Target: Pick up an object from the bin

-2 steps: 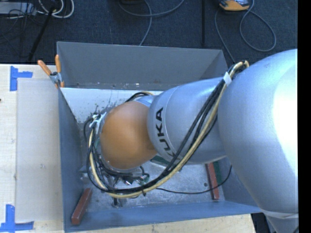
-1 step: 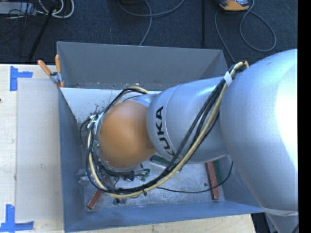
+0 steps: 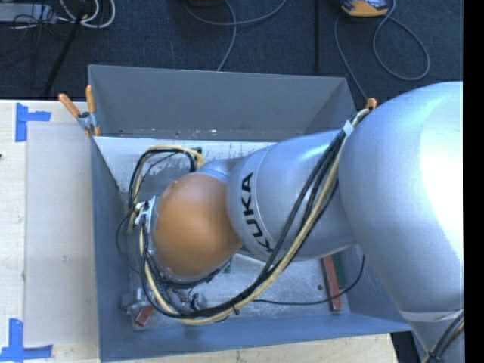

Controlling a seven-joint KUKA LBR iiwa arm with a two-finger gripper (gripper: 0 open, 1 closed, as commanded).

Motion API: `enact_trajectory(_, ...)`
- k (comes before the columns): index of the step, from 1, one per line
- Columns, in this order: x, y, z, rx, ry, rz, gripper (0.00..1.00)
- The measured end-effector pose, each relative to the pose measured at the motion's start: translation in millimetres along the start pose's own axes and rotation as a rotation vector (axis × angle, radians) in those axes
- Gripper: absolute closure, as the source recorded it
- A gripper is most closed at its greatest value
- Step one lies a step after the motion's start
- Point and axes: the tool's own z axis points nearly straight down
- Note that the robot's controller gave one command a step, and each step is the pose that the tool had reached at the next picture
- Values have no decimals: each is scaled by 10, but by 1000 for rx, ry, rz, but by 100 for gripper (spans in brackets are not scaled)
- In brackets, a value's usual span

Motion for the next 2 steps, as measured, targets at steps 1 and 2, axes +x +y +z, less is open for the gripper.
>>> enact_trajectory(1,8,-1,6,2,-2,7,0)
enact_trajectory(2,-2,4,7,2,-5,7,100)
